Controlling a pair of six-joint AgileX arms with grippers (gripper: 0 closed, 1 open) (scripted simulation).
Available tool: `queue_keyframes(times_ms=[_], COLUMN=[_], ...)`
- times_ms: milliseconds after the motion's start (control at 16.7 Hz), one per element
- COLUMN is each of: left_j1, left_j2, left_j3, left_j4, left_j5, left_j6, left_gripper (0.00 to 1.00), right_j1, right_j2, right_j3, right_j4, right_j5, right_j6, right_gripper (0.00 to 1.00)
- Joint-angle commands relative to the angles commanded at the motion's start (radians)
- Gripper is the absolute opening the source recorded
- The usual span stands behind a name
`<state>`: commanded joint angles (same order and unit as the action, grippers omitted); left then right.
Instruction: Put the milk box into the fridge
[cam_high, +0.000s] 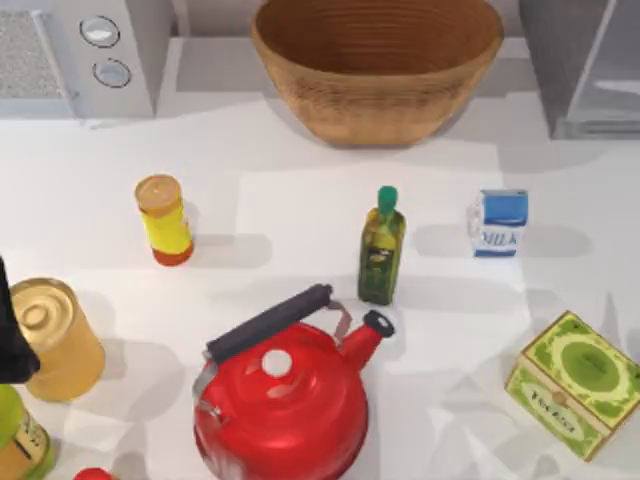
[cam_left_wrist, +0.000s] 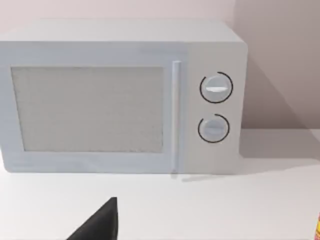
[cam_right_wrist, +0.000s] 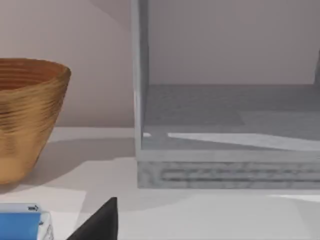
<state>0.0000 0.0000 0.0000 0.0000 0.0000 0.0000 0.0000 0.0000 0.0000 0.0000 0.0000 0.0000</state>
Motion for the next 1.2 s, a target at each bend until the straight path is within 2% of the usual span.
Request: queue_keyframes(times_ms=[240,480,1200], left_j1=[0.0,0.0,0.0], left_j2=[0.0,0.0,0.0], left_j3=[0.0,0.0,0.0], left_j4=[0.0,0.0,0.0], left_j5=[0.0,0.0,0.0], left_j6=[0.0,0.0,0.0], left_gripper=[1.0,1.0,1.0], right_j1=[0.013,0.079,0.408], right_j2=[0.031,0.222,1.385], right_j3=[0.014,0.088,0.458], right_j4=[0.016,0.098,0.508], right_j5=[0.011,0.071,0.37], right_j6=[0.007,0.044,0.23], right_gripper=[1.0,1.0,1.0])
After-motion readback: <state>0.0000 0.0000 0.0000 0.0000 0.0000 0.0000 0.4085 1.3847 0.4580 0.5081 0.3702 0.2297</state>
